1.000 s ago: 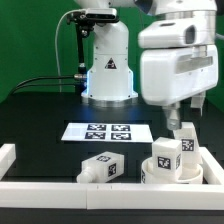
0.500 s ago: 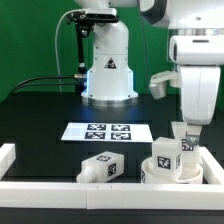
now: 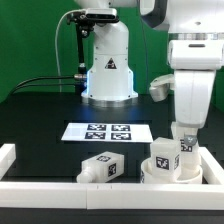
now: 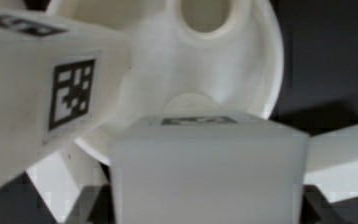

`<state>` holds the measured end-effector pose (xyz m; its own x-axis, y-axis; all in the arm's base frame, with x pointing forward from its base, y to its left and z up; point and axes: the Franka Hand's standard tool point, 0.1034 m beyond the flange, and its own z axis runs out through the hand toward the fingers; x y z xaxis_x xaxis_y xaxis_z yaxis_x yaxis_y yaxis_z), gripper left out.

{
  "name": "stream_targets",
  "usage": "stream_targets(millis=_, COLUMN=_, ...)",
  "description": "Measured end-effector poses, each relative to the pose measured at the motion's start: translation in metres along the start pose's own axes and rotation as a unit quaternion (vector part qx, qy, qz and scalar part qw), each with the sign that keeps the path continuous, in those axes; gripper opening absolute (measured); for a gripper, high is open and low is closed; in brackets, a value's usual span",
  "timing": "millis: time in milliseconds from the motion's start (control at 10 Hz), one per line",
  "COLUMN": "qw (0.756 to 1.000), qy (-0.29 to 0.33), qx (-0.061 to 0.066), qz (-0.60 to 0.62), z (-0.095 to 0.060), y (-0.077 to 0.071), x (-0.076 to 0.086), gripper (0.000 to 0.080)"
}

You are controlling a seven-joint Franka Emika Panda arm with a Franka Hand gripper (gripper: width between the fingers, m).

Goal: Assemble stool

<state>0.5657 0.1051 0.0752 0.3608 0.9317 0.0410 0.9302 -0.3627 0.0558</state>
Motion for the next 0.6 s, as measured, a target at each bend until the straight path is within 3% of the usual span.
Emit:
stream_targets(millis=300, qw=0.978, qy=0.012, qx=-0.002, qz=0.207, z=0.002, y=0.002, x=0.005, gripper=0.0333)
stream_targets(millis=600, qw=0.913, qy=0.023, qx=0.012, qz=0.408, z=0.002, y=0.001, x=0.013, gripper=0.0333)
